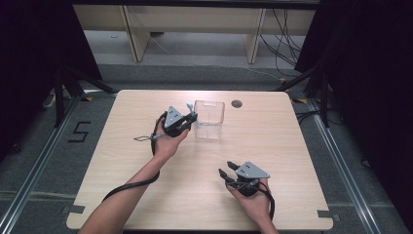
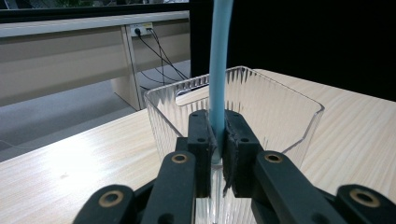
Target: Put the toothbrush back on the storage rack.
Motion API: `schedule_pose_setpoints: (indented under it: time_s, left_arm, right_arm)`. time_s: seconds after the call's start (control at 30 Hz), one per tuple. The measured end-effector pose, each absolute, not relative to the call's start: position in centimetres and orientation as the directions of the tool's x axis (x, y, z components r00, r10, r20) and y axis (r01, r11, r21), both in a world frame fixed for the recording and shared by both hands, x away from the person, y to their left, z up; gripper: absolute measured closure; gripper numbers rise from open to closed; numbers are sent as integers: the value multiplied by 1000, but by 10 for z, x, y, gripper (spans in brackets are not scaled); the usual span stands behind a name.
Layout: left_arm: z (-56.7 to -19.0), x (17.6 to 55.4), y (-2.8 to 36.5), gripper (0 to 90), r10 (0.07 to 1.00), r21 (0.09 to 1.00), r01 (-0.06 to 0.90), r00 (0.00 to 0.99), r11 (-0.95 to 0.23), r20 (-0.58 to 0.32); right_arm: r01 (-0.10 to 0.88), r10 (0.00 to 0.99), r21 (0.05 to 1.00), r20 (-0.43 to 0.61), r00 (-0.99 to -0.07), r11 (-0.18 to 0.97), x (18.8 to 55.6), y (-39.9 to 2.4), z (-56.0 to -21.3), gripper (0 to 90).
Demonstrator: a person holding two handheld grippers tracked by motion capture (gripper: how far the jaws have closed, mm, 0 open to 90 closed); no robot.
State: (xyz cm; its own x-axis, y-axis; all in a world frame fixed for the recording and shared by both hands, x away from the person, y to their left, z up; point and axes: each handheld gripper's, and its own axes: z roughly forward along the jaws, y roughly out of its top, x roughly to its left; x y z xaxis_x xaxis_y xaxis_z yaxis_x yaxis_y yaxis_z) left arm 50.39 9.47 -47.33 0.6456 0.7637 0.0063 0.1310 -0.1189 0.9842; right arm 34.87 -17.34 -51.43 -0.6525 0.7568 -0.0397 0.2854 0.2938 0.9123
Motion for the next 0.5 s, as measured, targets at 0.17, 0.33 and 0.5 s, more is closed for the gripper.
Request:
schedule_pose_setpoints:
  time_s: [0.17, 0.33, 0.5]
  left_arm:
    - [-473, 504, 96, 746, 768, 985, 138, 641, -108, -6]
    - [-474, 503, 98, 656, 773, 983, 147, 634, -113, -5]
    - [-474, 503, 99, 590, 778, 982, 151, 628, -110, -9]
  right_arm:
    - [280, 758, 913, -47, -650, 297, 349, -173, -514, 550]
    - [278, 754, 910, -56, -654, 308, 349, -174, -515, 550]
    - [293, 757, 915, -20, -653, 277, 348, -171, -516, 550]
